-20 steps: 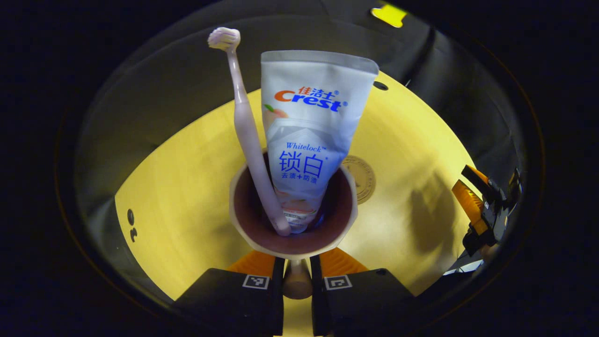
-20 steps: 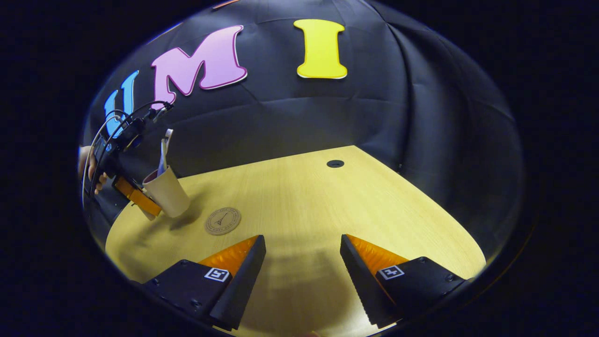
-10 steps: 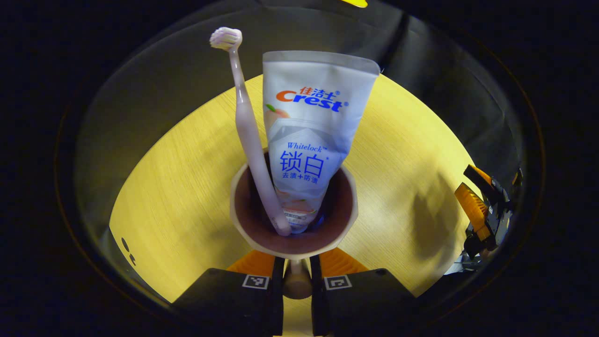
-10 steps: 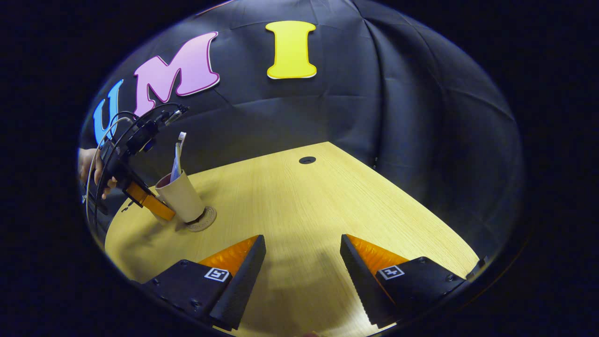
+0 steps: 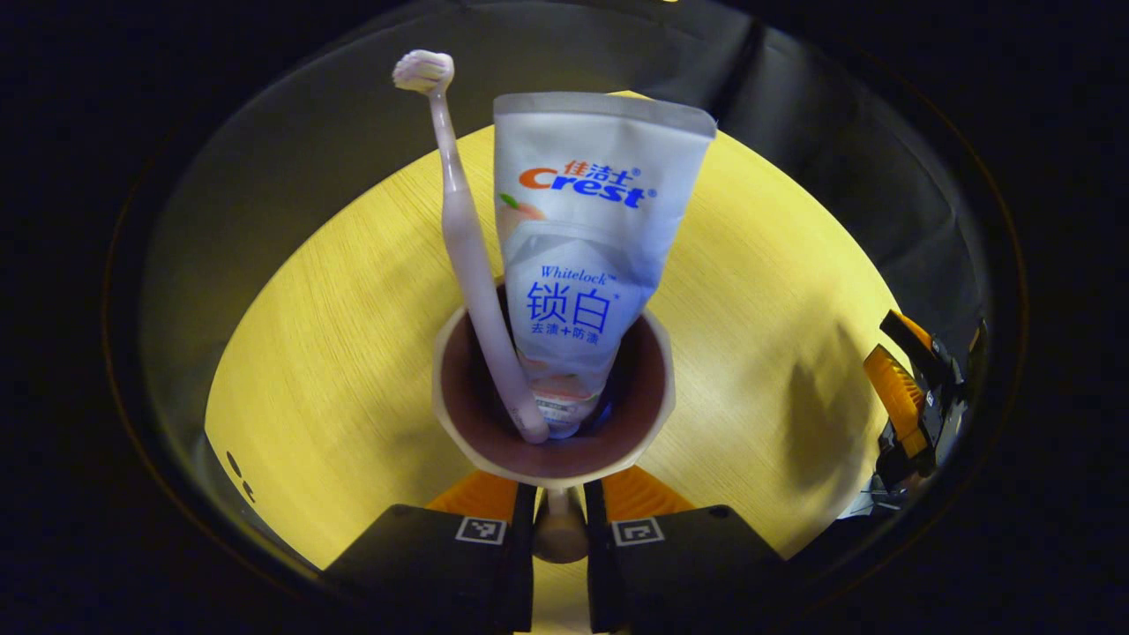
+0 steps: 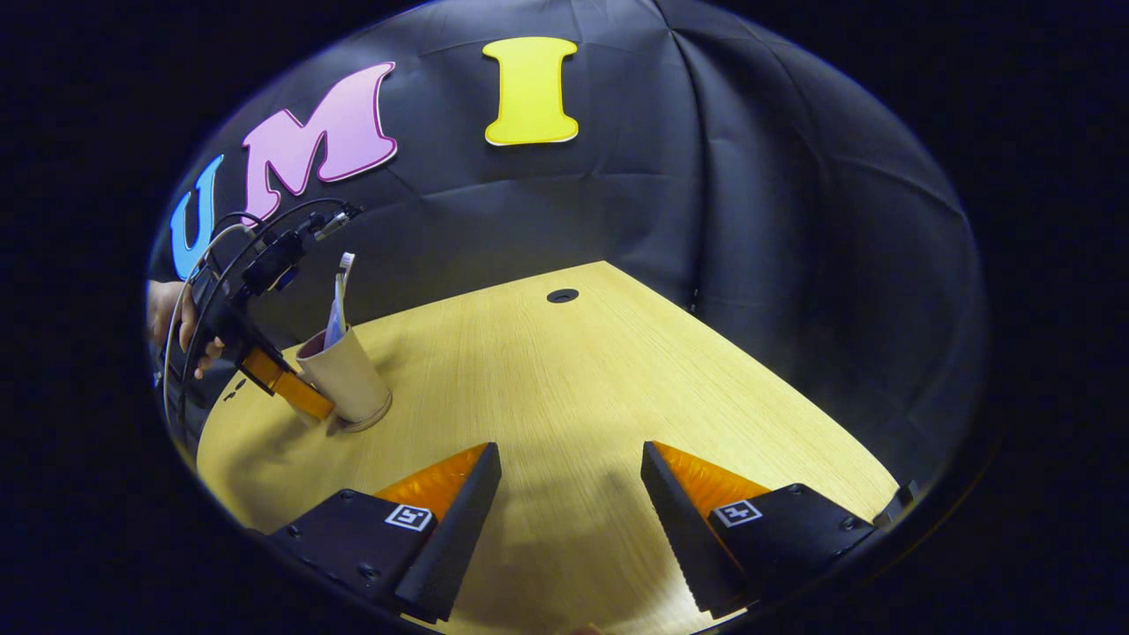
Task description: Put the toothbrush and toothpaste on the desktop into the cup, then pick up the cup and place it on the coaster on the desktop.
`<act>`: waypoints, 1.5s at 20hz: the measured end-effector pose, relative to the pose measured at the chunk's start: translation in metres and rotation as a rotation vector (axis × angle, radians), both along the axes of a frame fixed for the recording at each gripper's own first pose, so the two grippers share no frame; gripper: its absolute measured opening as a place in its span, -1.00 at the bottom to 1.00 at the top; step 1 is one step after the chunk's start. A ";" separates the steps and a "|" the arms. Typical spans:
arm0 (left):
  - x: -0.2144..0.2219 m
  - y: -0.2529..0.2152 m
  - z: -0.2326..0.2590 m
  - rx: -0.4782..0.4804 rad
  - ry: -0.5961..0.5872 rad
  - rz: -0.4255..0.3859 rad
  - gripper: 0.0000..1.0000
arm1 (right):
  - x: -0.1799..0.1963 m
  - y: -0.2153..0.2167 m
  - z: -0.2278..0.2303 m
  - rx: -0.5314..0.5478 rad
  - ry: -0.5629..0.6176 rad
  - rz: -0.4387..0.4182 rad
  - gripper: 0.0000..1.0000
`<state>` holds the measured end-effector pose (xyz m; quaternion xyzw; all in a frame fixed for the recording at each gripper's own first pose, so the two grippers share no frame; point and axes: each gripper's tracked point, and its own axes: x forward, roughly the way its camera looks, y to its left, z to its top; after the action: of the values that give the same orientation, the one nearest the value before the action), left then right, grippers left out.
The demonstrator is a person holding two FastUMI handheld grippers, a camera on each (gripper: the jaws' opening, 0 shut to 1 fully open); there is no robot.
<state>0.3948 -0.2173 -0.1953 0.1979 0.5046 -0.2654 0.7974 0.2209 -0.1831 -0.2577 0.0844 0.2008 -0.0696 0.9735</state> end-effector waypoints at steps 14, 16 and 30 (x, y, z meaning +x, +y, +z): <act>-0.010 0.002 0.055 -0.091 -0.233 0.096 0.97 | -0.017 0.019 0.032 -0.008 -0.034 0.044 0.96; -0.017 0.005 0.080 -0.154 -0.335 0.115 0.98 | -0.021 0.027 0.053 -0.018 -0.058 0.058 0.96; -0.209 0.148 0.224 -0.433 -0.877 0.495 0.97 | -0.144 0.141 0.221 -0.137 -0.255 0.198 0.96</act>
<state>0.1860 -0.0692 0.0282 -0.0031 0.0901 -0.0602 0.9941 0.0771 -0.0419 -0.0370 0.0058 0.0780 0.0242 0.9966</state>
